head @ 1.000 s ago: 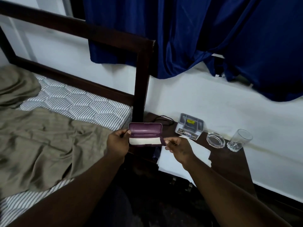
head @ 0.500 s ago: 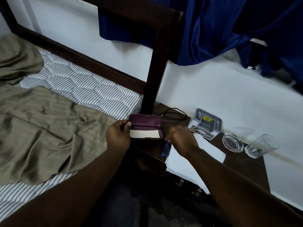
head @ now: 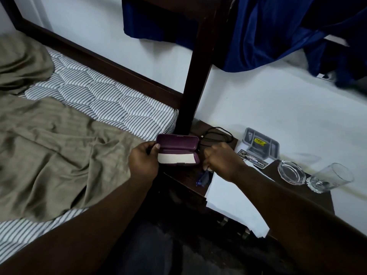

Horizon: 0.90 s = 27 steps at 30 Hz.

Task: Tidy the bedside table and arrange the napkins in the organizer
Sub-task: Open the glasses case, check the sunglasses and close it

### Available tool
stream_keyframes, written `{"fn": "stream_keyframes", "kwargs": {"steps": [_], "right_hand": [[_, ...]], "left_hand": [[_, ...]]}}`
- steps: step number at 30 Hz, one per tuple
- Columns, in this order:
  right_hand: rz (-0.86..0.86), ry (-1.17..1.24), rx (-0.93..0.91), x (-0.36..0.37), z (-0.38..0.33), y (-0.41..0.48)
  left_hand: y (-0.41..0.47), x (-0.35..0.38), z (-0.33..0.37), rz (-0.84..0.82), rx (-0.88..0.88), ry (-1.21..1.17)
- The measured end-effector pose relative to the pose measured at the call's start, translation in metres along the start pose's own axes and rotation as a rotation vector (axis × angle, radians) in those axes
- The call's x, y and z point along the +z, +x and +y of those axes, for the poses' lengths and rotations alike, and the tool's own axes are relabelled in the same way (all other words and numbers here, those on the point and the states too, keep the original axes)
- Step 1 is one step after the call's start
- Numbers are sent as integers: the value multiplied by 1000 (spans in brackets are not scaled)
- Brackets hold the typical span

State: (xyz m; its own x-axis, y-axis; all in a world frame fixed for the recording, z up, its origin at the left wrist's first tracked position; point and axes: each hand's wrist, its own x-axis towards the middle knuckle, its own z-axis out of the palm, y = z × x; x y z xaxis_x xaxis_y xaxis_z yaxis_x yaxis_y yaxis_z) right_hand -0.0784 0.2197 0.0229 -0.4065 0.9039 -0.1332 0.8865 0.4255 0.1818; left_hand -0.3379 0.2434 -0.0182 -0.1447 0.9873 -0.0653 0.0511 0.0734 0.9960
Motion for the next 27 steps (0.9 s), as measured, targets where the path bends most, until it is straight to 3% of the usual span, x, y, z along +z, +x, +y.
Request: {"fn": "stream_keyframes", "kwargs": {"steps": [14,18,27], "right_hand": [[189,120,118,-87,34,-84],[237,160,212,-118,41,-128],[278,344,457,-184,48,-225]], "left_hand": [[-41,36,58,-63,134,13],[-61,66,79,-163,168,-19],[-135,131,161,-439,55,-218]]}}
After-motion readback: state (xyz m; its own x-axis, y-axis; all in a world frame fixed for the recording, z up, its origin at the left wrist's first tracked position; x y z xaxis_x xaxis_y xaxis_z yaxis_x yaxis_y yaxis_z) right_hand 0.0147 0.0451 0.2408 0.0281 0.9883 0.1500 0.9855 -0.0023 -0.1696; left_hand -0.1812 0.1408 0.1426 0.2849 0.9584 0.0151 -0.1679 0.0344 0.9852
